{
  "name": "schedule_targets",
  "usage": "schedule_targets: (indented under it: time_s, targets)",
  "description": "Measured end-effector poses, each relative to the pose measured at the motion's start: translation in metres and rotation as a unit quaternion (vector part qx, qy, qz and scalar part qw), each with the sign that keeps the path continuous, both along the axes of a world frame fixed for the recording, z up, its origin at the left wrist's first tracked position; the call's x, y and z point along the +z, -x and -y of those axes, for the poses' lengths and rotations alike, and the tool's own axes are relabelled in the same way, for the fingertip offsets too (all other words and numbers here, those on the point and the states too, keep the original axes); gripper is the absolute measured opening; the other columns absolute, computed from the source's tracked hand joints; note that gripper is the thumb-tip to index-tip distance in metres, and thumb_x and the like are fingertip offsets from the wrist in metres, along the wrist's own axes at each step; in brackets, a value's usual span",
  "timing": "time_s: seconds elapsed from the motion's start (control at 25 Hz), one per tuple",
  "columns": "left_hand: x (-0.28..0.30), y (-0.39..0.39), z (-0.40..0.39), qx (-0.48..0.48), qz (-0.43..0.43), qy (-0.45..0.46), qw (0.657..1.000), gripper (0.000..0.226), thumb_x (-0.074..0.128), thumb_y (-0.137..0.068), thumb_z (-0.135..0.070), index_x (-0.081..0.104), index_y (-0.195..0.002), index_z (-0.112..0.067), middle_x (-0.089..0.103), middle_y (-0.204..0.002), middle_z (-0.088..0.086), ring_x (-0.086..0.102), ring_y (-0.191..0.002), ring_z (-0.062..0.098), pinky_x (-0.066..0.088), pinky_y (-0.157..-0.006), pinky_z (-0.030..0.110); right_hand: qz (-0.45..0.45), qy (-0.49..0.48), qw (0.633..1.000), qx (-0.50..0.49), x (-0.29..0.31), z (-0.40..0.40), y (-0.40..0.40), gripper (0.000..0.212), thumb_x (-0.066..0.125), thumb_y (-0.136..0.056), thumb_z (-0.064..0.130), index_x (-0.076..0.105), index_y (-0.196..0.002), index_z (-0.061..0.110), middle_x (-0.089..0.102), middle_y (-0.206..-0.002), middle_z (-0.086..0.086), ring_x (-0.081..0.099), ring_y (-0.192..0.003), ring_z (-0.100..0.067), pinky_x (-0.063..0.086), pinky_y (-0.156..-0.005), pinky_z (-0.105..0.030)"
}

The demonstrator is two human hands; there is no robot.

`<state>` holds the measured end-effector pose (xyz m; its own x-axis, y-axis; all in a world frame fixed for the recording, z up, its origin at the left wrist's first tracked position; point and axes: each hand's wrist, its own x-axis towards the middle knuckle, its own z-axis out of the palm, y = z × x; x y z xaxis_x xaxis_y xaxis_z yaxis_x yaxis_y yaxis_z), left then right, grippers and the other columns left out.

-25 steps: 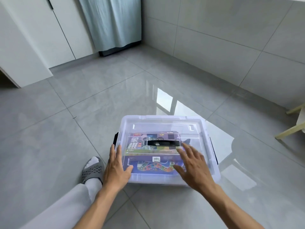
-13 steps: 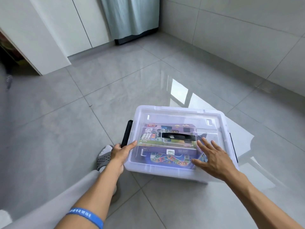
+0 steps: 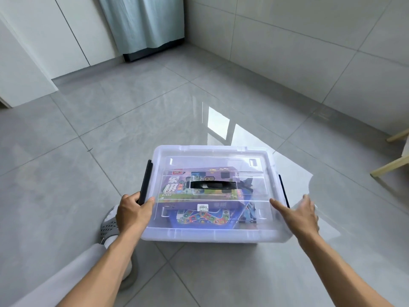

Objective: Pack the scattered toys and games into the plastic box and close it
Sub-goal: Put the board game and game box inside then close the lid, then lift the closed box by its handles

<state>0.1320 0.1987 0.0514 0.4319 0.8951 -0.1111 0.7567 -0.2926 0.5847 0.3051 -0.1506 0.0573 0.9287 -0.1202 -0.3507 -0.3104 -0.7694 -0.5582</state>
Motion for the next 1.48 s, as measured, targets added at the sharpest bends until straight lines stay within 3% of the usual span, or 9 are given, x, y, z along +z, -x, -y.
schedule_targets:
  time_s: [0.12,0.24,0.36,0.56,0.68,0.88,1.12,1.36,1.48]
  targets:
    - [-0.005,0.001,-0.002,-0.006,0.007,0.011,1.0,0.02,0.07,-0.078,-0.036,0.067,-0.071,-0.017,0.06,-0.082,0.011,0.057,-0.07,0.031,0.042,-0.062,0.031,-0.061,-0.152,0.984,-0.066,-0.007,0.0,-0.002,0.083,0.08,-0.056,0.057,0.062,-0.118,0.004,0.066,-0.113,-0.01,0.061,-0.093,-0.026,0.05,-0.073,-0.036]
    - [-0.005,0.001,-0.005,-0.005,0.006,0.022,1.0,0.021,0.07,-0.076,-0.039,0.067,-0.071,-0.019,0.062,-0.081,0.01,0.058,-0.07,0.03,0.041,-0.059,0.031,0.112,0.007,0.994,0.003,-0.001,-0.009,0.001,0.052,0.077,-0.074,0.046,0.065,-0.105,0.006,0.064,-0.101,-0.011,0.059,-0.09,-0.031,0.048,-0.078,-0.038]
    - [0.004,0.0,-0.001,0.001,0.016,0.038,0.999,0.019,0.072,-0.077,-0.036,0.069,-0.074,-0.017,0.065,-0.078,0.011,0.059,-0.069,0.031,0.043,-0.058,0.031,0.151,0.066,0.985,0.054,0.01,-0.015,0.001,0.032,0.072,-0.082,0.035,0.058,-0.086,0.007,0.056,-0.088,-0.009,0.048,-0.077,-0.029,0.037,-0.068,-0.035]
    - [0.032,-0.005,-0.011,-0.049,-0.043,0.158,0.985,0.016,0.073,-0.071,-0.029,0.07,-0.081,-0.017,0.073,-0.078,0.006,0.067,-0.074,0.026,0.052,-0.069,0.032,0.053,-0.046,0.997,0.042,0.017,-0.011,-0.003,0.03,0.067,-0.084,0.027,0.046,-0.095,0.008,0.057,-0.091,-0.009,0.052,-0.08,-0.031,0.037,-0.067,-0.036]
    - [0.038,-0.013,-0.046,-0.197,-0.092,0.262,0.94,0.023,0.069,-0.073,-0.028,0.067,-0.094,-0.019,0.074,-0.089,0.0,0.07,-0.085,0.021,0.054,-0.076,0.035,0.004,-0.135,0.991,0.021,0.008,-0.015,-0.009,0.029,0.063,-0.088,0.023,0.045,-0.11,0.017,0.059,-0.095,-0.003,0.056,-0.084,-0.029,0.039,-0.068,-0.036]
    - [0.009,-0.011,-0.054,-0.206,0.006,0.282,0.937,0.025,0.064,-0.088,-0.026,0.06,-0.11,-0.039,0.072,-0.103,-0.02,0.067,-0.095,0.0,0.05,-0.083,0.028,-0.002,-0.135,0.991,0.008,0.001,-0.033,-0.039,0.014,0.067,-0.088,0.029,0.063,-0.092,0.015,0.065,-0.082,-0.009,0.059,-0.074,-0.028,0.043,-0.063,-0.038]
    - [0.118,-0.037,-0.102,-0.06,0.048,0.292,0.953,0.034,0.065,-0.055,-0.04,0.067,-0.089,-0.044,0.073,-0.079,-0.014,0.067,-0.085,0.009,0.049,-0.073,0.02,-0.035,-0.134,0.99,-0.023,0.154,-0.12,-0.087,0.041,0.082,-0.052,0.04,0.065,-0.085,0.02,0.067,-0.083,-0.003,0.059,-0.079,-0.024,0.037,-0.072,-0.036]
    - [0.373,-0.104,-0.21,-0.011,0.109,0.312,0.944,0.027,0.068,-0.055,-0.029,0.065,-0.081,-0.036,0.072,-0.083,-0.003,0.063,-0.085,0.019,0.043,-0.067,0.024,-0.038,-0.168,0.985,-0.013,0.4,-0.238,-0.147,0.014,0.078,-0.078,0.015,0.066,-0.085,0.013,0.067,-0.078,-0.005,0.058,-0.068,-0.019,0.04,-0.06,-0.033]
    - [0.43,-0.161,-0.271,-0.045,0.116,0.326,0.937,0.019,0.075,-0.075,-0.015,0.071,-0.085,-0.03,0.074,-0.077,-0.005,0.066,-0.084,0.016,0.048,-0.07,0.029,-0.038,-0.178,0.983,-0.026,0.455,-0.287,-0.191,0.019,0.072,-0.083,0.007,0.057,-0.071,0.013,0.054,-0.064,-0.002,0.045,-0.058,-0.02,0.03,-0.053,-0.035]
